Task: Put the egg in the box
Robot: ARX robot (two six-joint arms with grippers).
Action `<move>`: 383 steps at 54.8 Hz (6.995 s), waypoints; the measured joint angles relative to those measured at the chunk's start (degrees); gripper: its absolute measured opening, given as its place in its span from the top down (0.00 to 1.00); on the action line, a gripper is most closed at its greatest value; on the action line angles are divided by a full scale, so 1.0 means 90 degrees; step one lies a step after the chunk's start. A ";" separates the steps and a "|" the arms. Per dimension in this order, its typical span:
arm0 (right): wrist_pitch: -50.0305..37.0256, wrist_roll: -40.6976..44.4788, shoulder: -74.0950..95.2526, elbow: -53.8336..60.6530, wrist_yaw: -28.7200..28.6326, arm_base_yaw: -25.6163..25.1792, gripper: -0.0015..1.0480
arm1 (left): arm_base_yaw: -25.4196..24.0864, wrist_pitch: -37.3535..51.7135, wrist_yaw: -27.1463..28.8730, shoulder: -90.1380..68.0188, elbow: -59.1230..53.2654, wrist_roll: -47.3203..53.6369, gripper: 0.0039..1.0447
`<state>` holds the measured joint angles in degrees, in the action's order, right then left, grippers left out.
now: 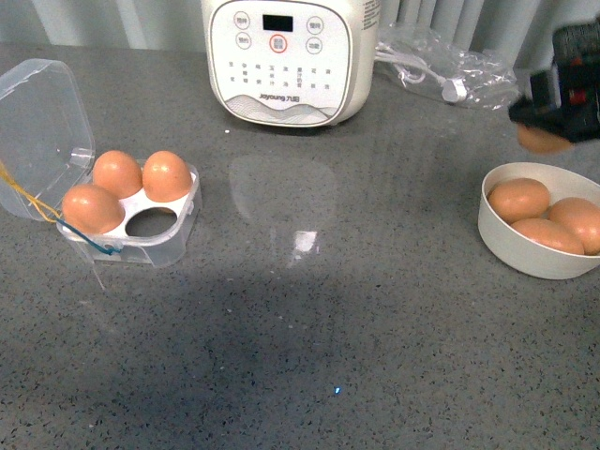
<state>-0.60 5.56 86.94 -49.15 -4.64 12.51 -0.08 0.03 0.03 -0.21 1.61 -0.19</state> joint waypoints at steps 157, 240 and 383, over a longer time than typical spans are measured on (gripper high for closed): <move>-0.5931 -0.0549 -0.2968 0.4779 0.1355 -0.0525 0.97 | 0.0000 0.0000 0.0000 0.0002 0.0000 0.0000 0.06; -0.1258 -0.0551 -0.8352 0.5433 0.0522 -0.1375 0.97 | 0.0000 0.0000 0.0000 0.0002 0.0000 0.0000 0.06; 0.0063 -0.0551 -0.9634 0.5430 0.0508 -0.1382 0.07 | -0.0515 0.6836 -0.0495 -0.7851 0.0709 -0.0080 0.97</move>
<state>-0.03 0.60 0.23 -0.27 -0.08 0.08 -4.71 61.56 -4.43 -70.87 7.99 -0.91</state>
